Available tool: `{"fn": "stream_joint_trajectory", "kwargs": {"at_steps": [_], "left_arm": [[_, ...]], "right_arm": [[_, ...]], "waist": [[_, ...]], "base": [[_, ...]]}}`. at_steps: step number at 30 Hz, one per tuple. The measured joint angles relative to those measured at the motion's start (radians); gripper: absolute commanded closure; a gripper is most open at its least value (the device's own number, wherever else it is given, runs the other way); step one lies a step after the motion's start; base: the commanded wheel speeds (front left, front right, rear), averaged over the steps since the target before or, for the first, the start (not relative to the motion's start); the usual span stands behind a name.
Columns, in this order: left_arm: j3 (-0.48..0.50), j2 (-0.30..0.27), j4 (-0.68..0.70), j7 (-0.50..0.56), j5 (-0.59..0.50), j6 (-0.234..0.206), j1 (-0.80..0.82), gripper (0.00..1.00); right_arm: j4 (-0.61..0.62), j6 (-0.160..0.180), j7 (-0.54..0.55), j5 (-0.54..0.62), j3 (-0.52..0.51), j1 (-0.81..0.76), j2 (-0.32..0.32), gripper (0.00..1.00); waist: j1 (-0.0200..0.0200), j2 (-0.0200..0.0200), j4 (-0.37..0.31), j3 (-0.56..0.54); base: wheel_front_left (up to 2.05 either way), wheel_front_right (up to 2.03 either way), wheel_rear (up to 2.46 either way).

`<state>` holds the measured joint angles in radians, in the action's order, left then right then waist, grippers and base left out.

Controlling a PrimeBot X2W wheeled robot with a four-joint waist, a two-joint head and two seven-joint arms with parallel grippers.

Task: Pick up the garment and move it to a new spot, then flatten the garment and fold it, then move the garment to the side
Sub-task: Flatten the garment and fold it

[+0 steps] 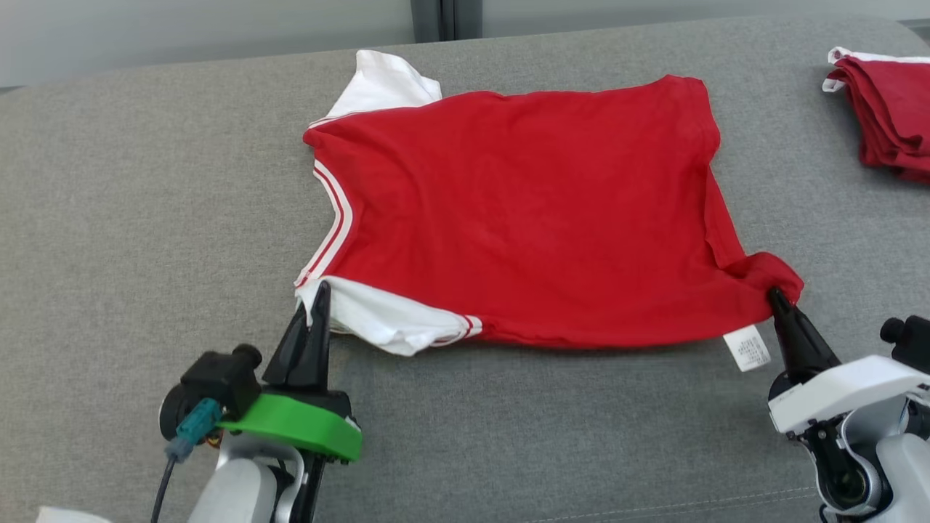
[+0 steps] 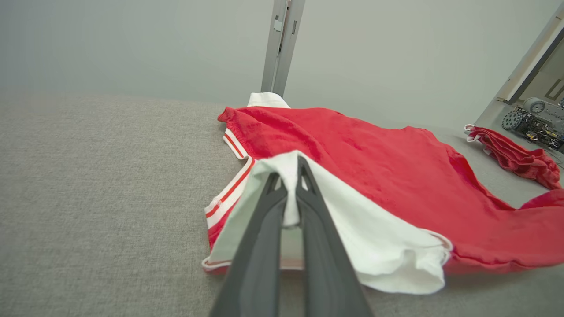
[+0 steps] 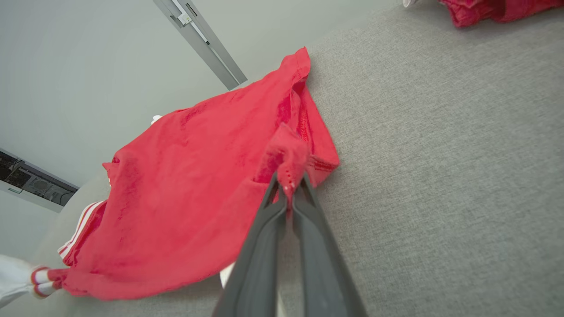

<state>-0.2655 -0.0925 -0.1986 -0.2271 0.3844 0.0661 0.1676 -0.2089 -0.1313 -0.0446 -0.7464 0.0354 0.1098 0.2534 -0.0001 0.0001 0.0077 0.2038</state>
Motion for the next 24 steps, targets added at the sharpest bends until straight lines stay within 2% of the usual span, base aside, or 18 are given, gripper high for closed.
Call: {"fn": "stream_joint_trajectory", "kwargs": {"at_steps": [5,14,15,16,17,18,24], "left_arm": [[-0.004,-0.018,-0.062,0.021,-0.005,0.013,0.108,1.00],[-0.013,-0.025,-0.257,0.017,-0.004,0.033,0.306,1.00],[-0.018,-0.024,-0.284,0.014,-0.004,0.037,0.326,1.00],[-0.021,-0.023,-0.305,0.012,-0.005,0.039,0.340,0.56],[-0.024,-0.021,-0.329,0.003,-0.010,0.039,0.356,0.04],[-0.025,-0.018,-0.348,-0.005,-0.013,0.039,0.370,0.00],[-0.010,-0.009,-0.401,-0.031,-0.016,0.041,0.391,0.00]], "right_arm": [[-0.018,0.000,0.054,0.005,-0.025,0.075,-0.013,1.00],[-0.128,0.000,0.096,0.039,-0.026,0.239,-0.021,1.00],[-0.143,0.000,0.096,0.041,-0.021,0.256,-0.022,0.66],[-0.152,0.000,0.091,0.046,-0.017,0.268,-0.022,0.00],[-0.165,0.000,0.085,0.046,-0.014,0.280,-0.022,0.00],[-0.177,0.000,0.074,0.047,-0.011,0.289,-0.020,0.00],[-0.205,0.000,-0.009,0.058,0.019,0.288,0.019,0.00]], "waist": [[0.0000,0.0000,-0.005,0.026],[0.0000,-0.0001,-0.014,0.074],[0.0000,0.0000,-0.014,0.079],[0.0001,0.0000,-0.014,0.082],[0.0000,0.0000,-0.013,0.085],[0.0000,0.0000,-0.010,0.087],[0.0000,0.0000,0.001,0.078]], "base": [[0.00,0.00,0.00],[0.00,0.00,0.00],[0.00,0.00,0.00],[0.00,0.00,0.00],[0.00,0.00,0.00],[0.00,0.00,0.00],[0.00,0.00,0.00]]}}
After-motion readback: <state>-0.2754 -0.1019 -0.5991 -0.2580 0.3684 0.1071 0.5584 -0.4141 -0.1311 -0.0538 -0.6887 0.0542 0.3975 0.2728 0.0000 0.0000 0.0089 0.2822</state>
